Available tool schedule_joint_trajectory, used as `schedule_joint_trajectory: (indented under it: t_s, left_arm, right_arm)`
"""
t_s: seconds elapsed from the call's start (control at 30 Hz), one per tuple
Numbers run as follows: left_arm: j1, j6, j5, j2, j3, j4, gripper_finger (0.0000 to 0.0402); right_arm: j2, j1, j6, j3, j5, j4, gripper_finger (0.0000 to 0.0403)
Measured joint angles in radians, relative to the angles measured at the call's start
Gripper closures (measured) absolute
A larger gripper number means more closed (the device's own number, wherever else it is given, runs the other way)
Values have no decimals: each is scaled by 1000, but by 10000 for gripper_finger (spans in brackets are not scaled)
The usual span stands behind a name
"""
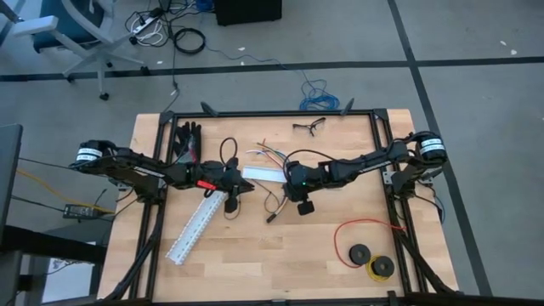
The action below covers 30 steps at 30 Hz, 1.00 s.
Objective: Ziptie cables
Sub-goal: Wrap the cables together using a zip tie
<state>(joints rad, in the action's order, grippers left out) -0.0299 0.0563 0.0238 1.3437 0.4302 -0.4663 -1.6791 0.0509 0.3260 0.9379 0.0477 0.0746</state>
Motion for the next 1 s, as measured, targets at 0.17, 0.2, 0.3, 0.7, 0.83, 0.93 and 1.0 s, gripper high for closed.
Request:
schedule_joint_trajectory:
  t_s: [0.17, 0.2, 0.3, 0.7, 0.83, 0.93, 1.0]
  left_arm:
    - [0, 4, 0, 0, 0, -2, 351]
    - [0, 5, 0, 0, 0, -1, 351]
    - [1, 7, 1, 0, 0, -1, 351]
    - [1, 5, 3, 0, 0, -9, 351]
    - [1, 8, 3, 1, -1, -9, 351]
    - [1, 8, 3, 5, 0, -17, 351]
    - [1, 8, 3, 5, -1, -19, 351]
  right_arm:
    - [-4, 14, -15, 0, -49, 12, 291]
    - [-5, 19, -16, 0, -50, 14, 291]
    - [-18, 37, -9, 0, -51, 24, 291]
    - [-41, 51, 191, 10, -9, 24, 291]
    - [-104, 52, 249, 51, 2, 57, 291]
    - [-177, 52, 284, 107, 12, 113, 291]
    - [-211, 52, 299, 153, 13, 147, 291]
